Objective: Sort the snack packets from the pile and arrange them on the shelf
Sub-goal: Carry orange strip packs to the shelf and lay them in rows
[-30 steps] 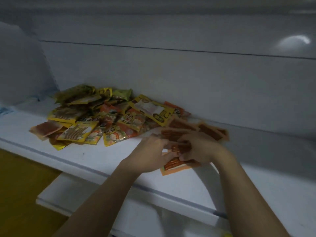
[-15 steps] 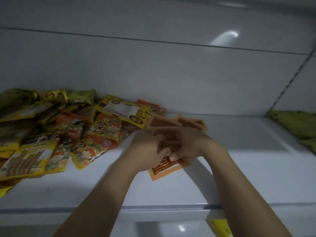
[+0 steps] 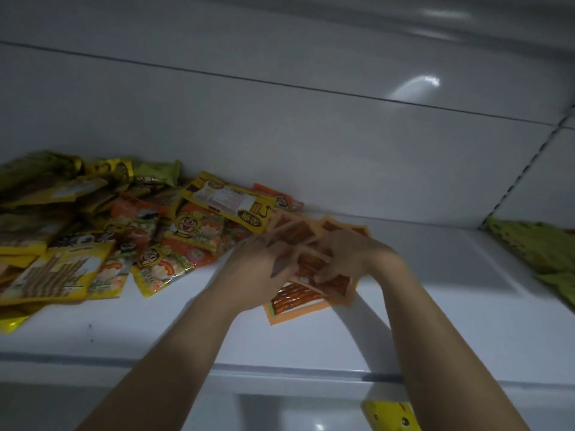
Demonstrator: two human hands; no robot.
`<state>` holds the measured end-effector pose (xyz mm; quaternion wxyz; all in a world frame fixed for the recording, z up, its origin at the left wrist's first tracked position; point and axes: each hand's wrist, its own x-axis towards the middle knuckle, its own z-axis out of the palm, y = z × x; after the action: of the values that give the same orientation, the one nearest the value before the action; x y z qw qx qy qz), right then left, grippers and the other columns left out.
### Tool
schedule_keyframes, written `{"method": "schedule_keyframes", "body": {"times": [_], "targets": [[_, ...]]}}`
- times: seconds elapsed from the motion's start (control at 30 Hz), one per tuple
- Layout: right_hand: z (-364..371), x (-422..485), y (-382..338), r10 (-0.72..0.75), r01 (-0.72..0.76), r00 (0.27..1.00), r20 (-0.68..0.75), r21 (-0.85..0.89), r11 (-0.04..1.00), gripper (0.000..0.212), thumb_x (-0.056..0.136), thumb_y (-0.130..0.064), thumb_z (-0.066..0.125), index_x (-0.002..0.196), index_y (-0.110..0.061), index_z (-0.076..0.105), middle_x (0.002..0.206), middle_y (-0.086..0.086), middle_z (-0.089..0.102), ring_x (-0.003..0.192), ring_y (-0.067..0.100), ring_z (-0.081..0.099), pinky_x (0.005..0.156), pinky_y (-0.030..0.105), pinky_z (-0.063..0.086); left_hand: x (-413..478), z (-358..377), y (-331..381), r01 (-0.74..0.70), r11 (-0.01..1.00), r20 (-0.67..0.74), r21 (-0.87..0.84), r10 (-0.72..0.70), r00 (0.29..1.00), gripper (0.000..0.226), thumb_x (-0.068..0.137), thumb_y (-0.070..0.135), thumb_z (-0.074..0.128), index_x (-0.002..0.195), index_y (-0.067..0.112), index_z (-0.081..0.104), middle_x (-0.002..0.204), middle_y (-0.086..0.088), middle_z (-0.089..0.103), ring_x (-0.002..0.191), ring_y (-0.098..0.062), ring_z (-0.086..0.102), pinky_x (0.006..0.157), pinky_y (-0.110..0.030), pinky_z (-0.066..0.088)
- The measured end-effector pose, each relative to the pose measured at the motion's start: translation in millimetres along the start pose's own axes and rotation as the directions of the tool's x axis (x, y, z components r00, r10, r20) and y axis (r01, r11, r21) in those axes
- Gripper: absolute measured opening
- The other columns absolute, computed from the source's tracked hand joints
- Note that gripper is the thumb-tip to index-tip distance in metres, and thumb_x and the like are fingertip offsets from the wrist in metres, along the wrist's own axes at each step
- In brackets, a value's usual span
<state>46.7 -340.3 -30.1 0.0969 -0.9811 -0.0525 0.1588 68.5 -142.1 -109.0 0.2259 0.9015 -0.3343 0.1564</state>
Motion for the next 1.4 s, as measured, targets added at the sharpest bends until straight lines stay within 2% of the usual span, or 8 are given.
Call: {"method": "schedule_keyframes", "body": {"times": [0.23, 0.4, 0.67, 0.8, 0.97, 1.07, 1.27, 1.4], "targets": [[-21.9, 7.0, -10.9, -0.144, 0.26, 0.943, -0.3, 0.395, 0.881, 0.006, 0.084, -0.02, 0.074, 0.079, -0.019, 0.073, 0.058, -0.013, 0.066, 0.052, -0.001, 0.06, 0.053, 0.018, 0.044, 1.0, -9.0, 2.1, 0.147, 0.943, -0.204, -0.297, -0.213, 0.955, 0.053, 0.087, 0.072, 0.047, 0.103, 0.023, 0.059, 0.084, 0.013, 0.064, 0.083, -0.014, 0.06, 0.069, -0.033, 0.05], [5.1, 46.0, -26.9, -0.124, 0.374, 0.905, -0.408, 0.619, 0.691, 0.014, 0.091, -0.016, 0.068, 0.095, -0.004, 0.072, 0.075, -0.001, 0.069, 0.066, 0.009, 0.066, 0.067, 0.029, 0.053, 6.2, -14.5, -1.6, 0.243, 0.677, -0.197, -0.695, -0.504, 0.841, 0.03, 0.078, 0.029, 0.079, 0.098, 0.017, 0.06, 0.084, 0.005, 0.07, 0.078, -0.008, 0.069, 0.068, -0.028, 0.055], [34.4, 62.1, -6.1, -0.292, 0.348, 0.862, -0.415, 0.065, 0.935, 0.045, 0.078, -0.035, 0.065, 0.12, -0.046, 0.057, 0.132, -0.017, 0.055, 0.124, 0.018, 0.049, 0.106, 0.043, 0.036, 7.0, -22.5, -5.8, 0.363, 0.744, -0.341, -0.561, -0.607, 0.718, 0.009, 0.091, 0.019, 0.058, 0.089, 0.018, 0.05, 0.069, 0.005, 0.053, 0.06, -0.01, 0.052, 0.051, -0.026, 0.036], [31.4, 59.2, -7.8, -0.265, 0.255, 0.878, -0.398, -0.078, 0.964, 0.065, 0.083, -0.03, 0.07, 0.142, -0.039, 0.044, 0.147, -0.005, 0.044, 0.134, 0.022, 0.036, 0.108, 0.041, 0.023, 6.5, -23.4, -6.5, 0.388, 0.751, -0.326, -0.535, -0.607, 0.725, 0.012, 0.093, 0.013, 0.058, 0.091, 0.018, 0.048, 0.071, 0.006, 0.053, 0.062, -0.009, 0.052, 0.052, -0.026, 0.036], [28.0, 53.3, -7.2, -0.192, 0.193, 0.891, -0.412, -0.04, 0.98, 0.062, 0.08, -0.036, 0.073, 0.138, -0.034, 0.052, 0.132, 0.001, 0.057, 0.123, 0.026, 0.051, 0.098, 0.035, 0.035, 7.2, -22.1, -7.7, 0.397, 0.748, -0.33, -0.532, -0.615, 0.716, 0.013, 0.094, 0.013, 0.059, 0.089, 0.018, 0.048, 0.072, 0.005, 0.054, 0.063, -0.009, 0.053, 0.052, -0.022, 0.037], [19.2, 44.4, 3.1, -0.102, 0.228, 0.885, -0.455, 0.231, 0.946, 0.016, 0.085, -0.028, 0.071, 0.1, -0.025, 0.066, 0.094, -0.003, 0.068, 0.091, 0.019, 0.066, 0.066, 0.023, 0.043, 7.4, -23.4, -7.0, 0.389, 0.724, -0.321, -0.569, -0.631, 0.706, 0.013, 0.093, 0.014, 0.061, 0.088, 0.018, 0.049, 0.071, 0.004, 0.055, 0.062, -0.011, 0.053, 0.049, -0.015, 0.037], [11.4, 19.5, -17.6, 0.098, 0.426, 0.845, -0.526, 0.771, 0.473, 0.013, 0.094, -0.014, 0.064, 0.082, -0.016, 0.065, 0.064, -0.011, 0.065, 0.053, -0.004, 0.06, 0.051, 0.012, 0.045, 6.4, -25.8, 1.2, 0.387, 0.648, -0.204, -0.656, -0.645, 0.736, 0.007, 0.095, 0.018, 0.063, 0.1, 0.017, 0.058, 0.08, -0.005, 0.067, 0.044, -0.016, 0.06, 0.041, -0.028, 0.05], [28.2, 32.2, -37.4, 0.081, 0.376, 0.837, -0.541, 0.677, 0.632, 0.019, 0.089, -0.022, 0.07, 0.073, -0.023, 0.061, 0.058, -0.011, 0.064, 0.054, -0.001, 0.059, 0.058, 0.024, 0.045, 5.4, -29.7, 14.2, 0.365, 0.638, -0.151, -0.678, -0.608, 0.78, 0.016, 0.099, 0.024, 0.056, 0.111, 0.013, 0.055, 0.08, -0.007, 0.068, 0.036, -0.012, 0.057, 0.036, -0.019, 0.043]]}}
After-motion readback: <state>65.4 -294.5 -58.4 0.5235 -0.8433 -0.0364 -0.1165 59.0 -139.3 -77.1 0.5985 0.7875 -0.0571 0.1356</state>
